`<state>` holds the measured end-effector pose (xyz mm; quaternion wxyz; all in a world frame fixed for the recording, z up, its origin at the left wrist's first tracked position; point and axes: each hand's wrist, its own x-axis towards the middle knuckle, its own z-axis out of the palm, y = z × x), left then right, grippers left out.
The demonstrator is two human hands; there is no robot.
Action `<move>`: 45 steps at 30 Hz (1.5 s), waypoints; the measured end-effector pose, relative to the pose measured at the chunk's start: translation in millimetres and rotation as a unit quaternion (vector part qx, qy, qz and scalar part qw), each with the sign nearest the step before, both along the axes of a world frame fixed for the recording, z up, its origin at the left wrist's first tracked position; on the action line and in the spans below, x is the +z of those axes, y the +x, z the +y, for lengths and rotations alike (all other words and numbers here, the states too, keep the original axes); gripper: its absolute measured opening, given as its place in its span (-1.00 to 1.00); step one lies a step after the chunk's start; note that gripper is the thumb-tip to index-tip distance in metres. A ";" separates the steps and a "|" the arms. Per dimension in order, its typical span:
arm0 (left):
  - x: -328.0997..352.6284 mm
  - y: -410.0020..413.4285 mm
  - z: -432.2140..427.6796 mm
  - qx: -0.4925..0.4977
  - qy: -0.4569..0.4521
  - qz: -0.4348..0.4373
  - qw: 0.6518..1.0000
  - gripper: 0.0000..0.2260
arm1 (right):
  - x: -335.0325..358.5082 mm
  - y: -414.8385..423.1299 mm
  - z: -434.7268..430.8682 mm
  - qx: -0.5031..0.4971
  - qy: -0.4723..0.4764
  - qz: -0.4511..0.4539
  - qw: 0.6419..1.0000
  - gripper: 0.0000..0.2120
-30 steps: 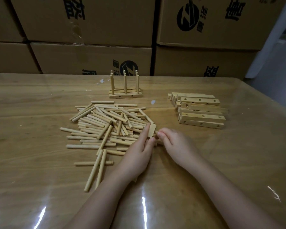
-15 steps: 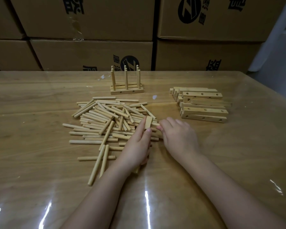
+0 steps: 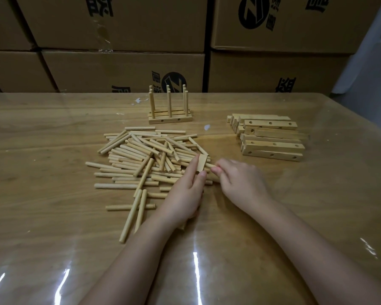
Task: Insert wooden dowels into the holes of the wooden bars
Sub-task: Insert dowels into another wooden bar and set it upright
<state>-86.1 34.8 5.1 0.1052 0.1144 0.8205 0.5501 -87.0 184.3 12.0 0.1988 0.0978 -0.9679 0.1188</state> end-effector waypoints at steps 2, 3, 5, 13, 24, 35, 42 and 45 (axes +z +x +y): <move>-0.6 0.1 -0.1 0.002 -0.008 0.006 1.000 -0.53 | -0.4 0.3 0.3 -0.001 -0.002 -0.007 1.000 -0.74; -1.2 0.0 -0.2 0.002 -0.008 0.005 1.000 -0.53 | -1.1 0.7 0.4 -0.001 -0.003 -0.010 1.000 -0.74; -1.5 0.4 -0.4 0.005 0.010 0.004 1.000 -0.53 | -2.4 -0.1 0.2 -0.001 -0.007 -0.012 1.000 -0.74; -5.9 -5.9 -0.4 0.070 0.212 -0.037 0.974 -0.61 | -5.3 2.7 -3.8 -0.042 -0.086 0.118 0.988 -0.54; 3.4 -9.8 -15.6 0.116 0.425 -0.167 0.882 -0.75 | -15.5 -7.2 11.3 -0.057 -0.205 0.011 0.977 -0.77; 1.2 -14.6 -19.5 0.094 0.464 -0.200 0.858 -0.70 | -16.8 -6.4 5.0 0.019 -0.023 -0.075 0.997 -0.72; 0.9 -17.8 -21.2 0.081 0.507 -0.194 0.836 -0.74 | -12.1 -2.5 3.8 0.057 -0.016 -0.037 0.998 -0.75; -0.5 -17.1 -20.8 0.080 0.499 -0.182 0.843 -0.74 | -11.5 -1.3 3.3 0.064 -0.008 -0.041 0.997 -0.77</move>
